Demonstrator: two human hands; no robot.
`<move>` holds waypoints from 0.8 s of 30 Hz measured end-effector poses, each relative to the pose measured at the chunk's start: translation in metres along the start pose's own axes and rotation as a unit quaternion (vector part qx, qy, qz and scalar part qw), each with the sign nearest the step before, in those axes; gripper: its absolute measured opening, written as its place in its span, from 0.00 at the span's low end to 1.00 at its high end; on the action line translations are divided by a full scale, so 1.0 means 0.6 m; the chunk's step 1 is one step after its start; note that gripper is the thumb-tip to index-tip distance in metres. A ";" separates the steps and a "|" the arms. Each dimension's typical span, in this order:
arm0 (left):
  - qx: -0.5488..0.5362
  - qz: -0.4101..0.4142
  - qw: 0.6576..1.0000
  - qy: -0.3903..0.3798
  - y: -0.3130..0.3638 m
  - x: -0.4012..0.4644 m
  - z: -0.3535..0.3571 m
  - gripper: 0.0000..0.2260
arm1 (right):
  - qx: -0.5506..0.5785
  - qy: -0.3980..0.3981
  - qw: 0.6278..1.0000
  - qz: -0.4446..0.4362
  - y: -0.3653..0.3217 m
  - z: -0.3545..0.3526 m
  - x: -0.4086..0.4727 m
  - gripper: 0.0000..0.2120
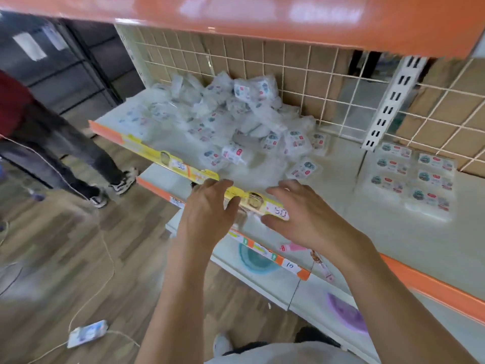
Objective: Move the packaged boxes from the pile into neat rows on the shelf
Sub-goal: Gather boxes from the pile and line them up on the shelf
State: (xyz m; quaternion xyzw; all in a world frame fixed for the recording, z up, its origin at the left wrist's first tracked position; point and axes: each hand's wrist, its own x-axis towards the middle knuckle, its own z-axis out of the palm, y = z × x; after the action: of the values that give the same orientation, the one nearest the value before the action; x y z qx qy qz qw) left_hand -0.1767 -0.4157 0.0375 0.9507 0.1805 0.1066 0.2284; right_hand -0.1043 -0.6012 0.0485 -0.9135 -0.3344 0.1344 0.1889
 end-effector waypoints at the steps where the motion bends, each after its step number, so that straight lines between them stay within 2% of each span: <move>1: 0.006 0.002 1.000 0.003 -0.024 0.003 -0.013 0.18 | 0.004 0.004 1.000 -0.004 -0.023 0.010 0.014 0.28; 10: 0.034 0.037 0.999 0.000 -0.219 0.056 -0.114 0.13 | 0.043 0.019 0.999 0.008 -0.203 0.100 0.148 0.28; 18: 0.040 0.020 0.999 -0.008 -0.341 0.118 -0.165 0.16 | 0.058 0.016 0.998 0.005 -0.312 0.123 0.257 0.24; 24: 0.030 -0.001 0.999 -0.020 -0.416 0.182 -0.176 0.18 | 0.075 0.030 0.997 -0.005 -0.352 0.132 0.364 0.24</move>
State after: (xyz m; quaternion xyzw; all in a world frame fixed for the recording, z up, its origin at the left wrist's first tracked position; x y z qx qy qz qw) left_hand -0.1806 -0.1238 0.0251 0.9590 0.1797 0.0818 0.2032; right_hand -0.0903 -0.2877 0.0436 -0.8988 -0.3216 0.1306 0.2676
